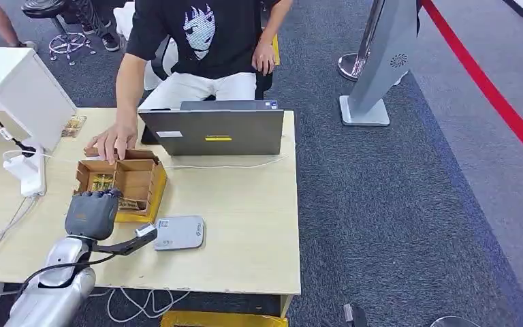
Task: Pass the card to the sensor for recognition and then transmit it.
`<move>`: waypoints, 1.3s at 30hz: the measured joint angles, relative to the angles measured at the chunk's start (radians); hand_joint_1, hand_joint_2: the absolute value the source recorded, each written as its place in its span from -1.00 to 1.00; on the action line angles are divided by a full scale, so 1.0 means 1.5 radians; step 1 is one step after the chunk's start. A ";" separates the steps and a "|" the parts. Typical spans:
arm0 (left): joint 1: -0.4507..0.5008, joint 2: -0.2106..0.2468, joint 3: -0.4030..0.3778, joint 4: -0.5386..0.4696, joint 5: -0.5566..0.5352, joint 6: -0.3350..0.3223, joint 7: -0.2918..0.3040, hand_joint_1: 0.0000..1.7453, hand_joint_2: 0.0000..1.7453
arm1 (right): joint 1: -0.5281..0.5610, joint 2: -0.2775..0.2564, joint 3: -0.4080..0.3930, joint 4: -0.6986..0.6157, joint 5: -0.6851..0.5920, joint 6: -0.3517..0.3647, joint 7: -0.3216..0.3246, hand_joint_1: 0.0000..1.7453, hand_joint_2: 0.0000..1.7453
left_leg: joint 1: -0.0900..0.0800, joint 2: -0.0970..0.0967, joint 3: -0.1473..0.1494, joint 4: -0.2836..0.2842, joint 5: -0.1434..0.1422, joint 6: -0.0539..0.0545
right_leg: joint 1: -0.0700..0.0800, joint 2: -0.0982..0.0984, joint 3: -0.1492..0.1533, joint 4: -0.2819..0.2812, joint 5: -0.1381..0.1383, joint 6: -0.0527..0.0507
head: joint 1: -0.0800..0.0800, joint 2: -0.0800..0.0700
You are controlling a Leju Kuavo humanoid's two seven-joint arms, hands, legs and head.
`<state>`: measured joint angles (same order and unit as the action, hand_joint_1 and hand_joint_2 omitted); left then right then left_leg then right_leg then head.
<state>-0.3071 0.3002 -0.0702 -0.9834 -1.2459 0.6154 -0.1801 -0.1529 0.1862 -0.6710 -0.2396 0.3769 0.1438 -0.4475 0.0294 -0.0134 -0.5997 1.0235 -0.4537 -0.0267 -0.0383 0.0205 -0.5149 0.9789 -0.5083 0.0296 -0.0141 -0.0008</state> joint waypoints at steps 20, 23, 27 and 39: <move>-0.010 -0.002 0.005 -0.227 0.052 0.003 0.002 1.00 1.00 | 0.002 0.000 0.001 0.000 -0.013 -0.011 -0.003 -1.00 1.00 | 0.000 0.000 0.000 0.000 0.000 0.000 | 0.000 0.000 0.000 0.000 0.000 0.000 | 0.000 0.000; -0.013 -0.003 0.007 -0.241 0.052 0.003 0.003 1.00 1.00 | 0.002 0.000 0.001 0.000 -0.014 -0.011 -0.003 -1.00 1.00 | 0.000 0.000 0.000 0.000 0.000 0.000 | 0.000 0.000 0.000 0.000 0.000 0.000 | 0.000 0.000; -0.021 -0.003 0.019 -0.266 0.060 -0.012 0.002 -0.88 1.00 | 0.002 0.000 0.001 0.000 -0.017 -0.011 -0.003 -1.00 1.00 | 0.000 0.000 0.000 0.000 0.000 0.000 | 0.000 0.000 0.000 0.000 0.000 0.000 | 0.000 0.000; 0.079 0.006 0.014 -0.306 0.043 -0.058 -0.025 -1.00 1.00 | 0.005 0.000 0.001 0.000 -0.029 0.000 -0.012 -1.00 1.00 | 0.000 0.001 0.000 0.000 -0.001 0.000 | 0.000 0.001 -0.001 0.000 0.000 0.000 | 0.000 0.000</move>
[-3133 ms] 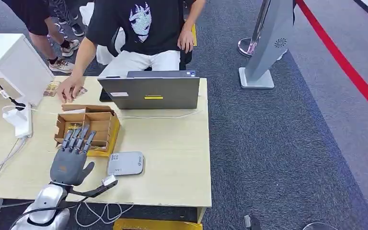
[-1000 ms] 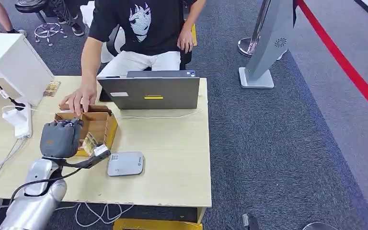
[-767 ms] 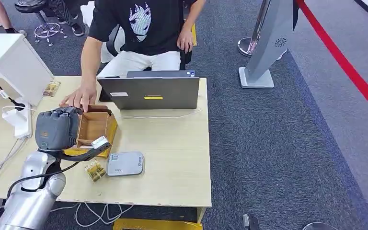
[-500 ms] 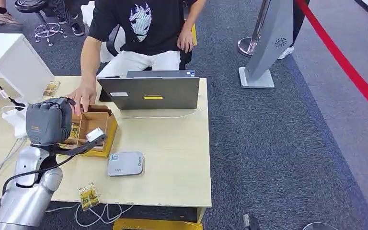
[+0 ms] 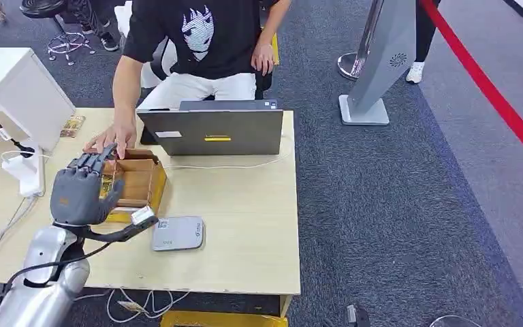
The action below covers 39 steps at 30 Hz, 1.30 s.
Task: Pass the card to the sensor for recognition and then transmit it.
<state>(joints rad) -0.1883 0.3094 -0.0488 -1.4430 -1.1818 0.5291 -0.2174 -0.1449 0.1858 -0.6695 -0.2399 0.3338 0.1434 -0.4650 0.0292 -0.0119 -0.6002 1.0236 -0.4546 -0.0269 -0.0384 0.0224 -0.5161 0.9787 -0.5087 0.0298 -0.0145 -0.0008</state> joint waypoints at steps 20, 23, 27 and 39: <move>0.128 0.011 0.000 -0.081 -0.006 0.030 0.001 -1.00 1.00 | 0.005 0.000 0.000 -0.001 -0.004 -0.001 -0.006 -1.00 1.00 | 0.000 -0.001 0.000 0.000 0.000 0.000 | 0.000 -0.001 0.000 0.000 0.000 0.000 | 0.000 0.000; 0.129 0.012 0.000 -0.082 -0.006 0.030 0.001 -1.00 1.00 | 0.005 0.000 0.000 -0.001 -0.004 -0.001 -0.006 -1.00 1.00 | 0.000 -0.001 0.000 0.000 0.000 0.000 | 0.000 -0.001 0.000 0.000 0.000 0.000 | 0.000 0.000; 0.130 0.012 0.000 -0.083 -0.006 0.030 0.001 -1.00 1.00 | 0.005 0.000 0.000 -0.001 -0.004 -0.001 -0.006 -1.00 1.00 | 0.000 -0.001 0.000 0.000 0.000 0.000 | 0.000 -0.001 0.000 0.000 0.000 0.000 | 0.000 0.000; 0.159 0.020 0.017 -0.083 -0.058 0.039 0.017 -1.00 1.00 | 0.006 -0.001 0.000 -0.001 -0.006 -0.002 -0.008 -1.00 1.00 | 0.000 0.000 0.000 0.000 0.000 0.000 | 0.000 -0.001 0.000 0.000 0.000 0.000 | 0.000 0.000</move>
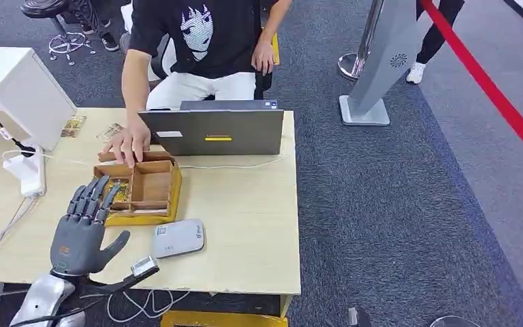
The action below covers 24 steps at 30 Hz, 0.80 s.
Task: Pass the card to the sensor for recognition and then transmit it.
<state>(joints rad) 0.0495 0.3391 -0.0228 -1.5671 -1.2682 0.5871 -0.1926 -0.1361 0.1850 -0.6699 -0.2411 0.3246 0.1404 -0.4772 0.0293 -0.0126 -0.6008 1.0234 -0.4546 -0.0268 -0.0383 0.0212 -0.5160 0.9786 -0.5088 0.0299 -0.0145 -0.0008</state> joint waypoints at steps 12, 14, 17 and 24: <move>-0.074 0.026 0.067 0.252 -0.072 0.027 0.021 -1.00 1.00 | -0.001 0.000 0.000 0.000 0.008 0.002 0.001 -1.00 1.00 | 0.000 0.000 0.000 0.000 0.000 0.000 | 0.000 0.000 0.000 0.000 0.000 0.000 | 0.000 0.000; -0.086 0.026 0.067 0.287 -0.078 0.027 0.027 -1.00 1.00 | -0.001 0.000 0.001 0.000 0.008 0.002 0.001 -1.00 1.00 | 0.000 0.000 0.000 0.000 0.000 0.000 | 0.000 0.000 0.000 0.000 0.000 0.000 | 0.000 0.000; -0.102 0.026 0.067 0.327 -0.080 0.027 0.033 -1.00 1.00 | -0.001 0.000 0.001 0.000 0.009 0.002 0.001 -1.00 1.00 | 0.000 0.000 0.000 0.000 0.000 0.000 | 0.000 0.000 0.000 0.000 0.000 0.000 | 0.000 0.000; -0.124 0.026 0.067 0.383 -0.077 0.038 0.036 -1.00 1.00 | -0.001 0.000 0.001 0.000 0.010 0.002 0.001 -1.00 1.00 | 0.000 0.000 0.000 0.000 0.000 0.000 | 0.000 0.000 0.000 0.000 0.000 0.000 | -0.001 0.000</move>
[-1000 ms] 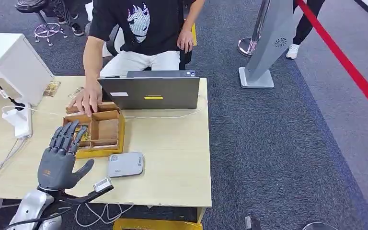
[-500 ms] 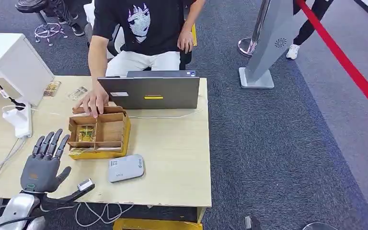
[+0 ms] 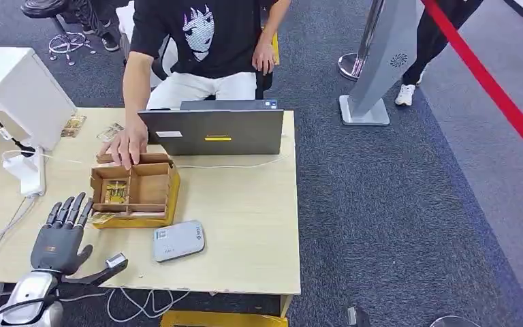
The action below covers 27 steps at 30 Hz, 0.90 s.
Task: Pass the card to the sensor for recognition and then transmit it.
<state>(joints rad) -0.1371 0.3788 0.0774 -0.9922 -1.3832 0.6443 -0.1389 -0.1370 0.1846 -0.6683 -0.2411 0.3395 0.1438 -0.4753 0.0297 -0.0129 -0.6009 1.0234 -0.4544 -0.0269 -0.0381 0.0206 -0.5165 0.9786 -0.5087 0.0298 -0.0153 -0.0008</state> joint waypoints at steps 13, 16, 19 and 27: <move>-0.004 -0.022 -0.004 -0.013 0.004 0.016 -0.011 -1.00 1.00 | 0.000 0.000 0.001 0.000 -0.004 0.000 0.000 -1.00 1.00 | 0.000 0.000 0.000 0.000 0.000 0.000 | 0.000 0.000 0.000 0.000 0.000 0.000 | 0.000 0.000; -0.004 -0.025 -0.008 -0.032 0.006 0.015 -0.010 -1.00 1.00 | 0.000 0.000 0.001 0.000 -0.005 0.000 0.000 -1.00 1.00 | 0.000 0.000 0.000 0.000 0.000 0.000 | 0.000 0.000 0.000 0.000 0.000 0.000 | 0.000 0.000; -0.004 -0.027 -0.013 -0.049 0.006 0.015 -0.009 -1.00 1.00 | 0.000 0.000 0.001 0.000 -0.006 0.000 0.000 -1.00 1.00 | 0.000 0.000 0.000 0.000 0.000 0.000 | 0.000 0.000 0.000 0.000 0.000 0.000 | 0.000 0.000; -0.004 -0.027 -0.015 -0.055 0.010 0.017 -0.009 -1.00 1.00 | 0.000 0.000 0.006 0.000 -0.006 0.000 0.000 -1.00 1.00 | 0.000 0.000 0.000 0.000 0.000 0.000 | 0.000 0.000 0.000 0.000 0.000 0.000 | 0.000 0.000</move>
<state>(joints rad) -0.1431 0.3380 0.0549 -1.0746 -1.3687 0.6699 -0.1530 -0.1370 0.1846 -0.6592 -0.2411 0.3304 0.1434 -0.4753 0.0296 -0.0127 -0.6010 1.0235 -0.4544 -0.0269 -0.0382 0.0208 -0.5165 0.9785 -0.5087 0.0298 -0.0149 -0.0011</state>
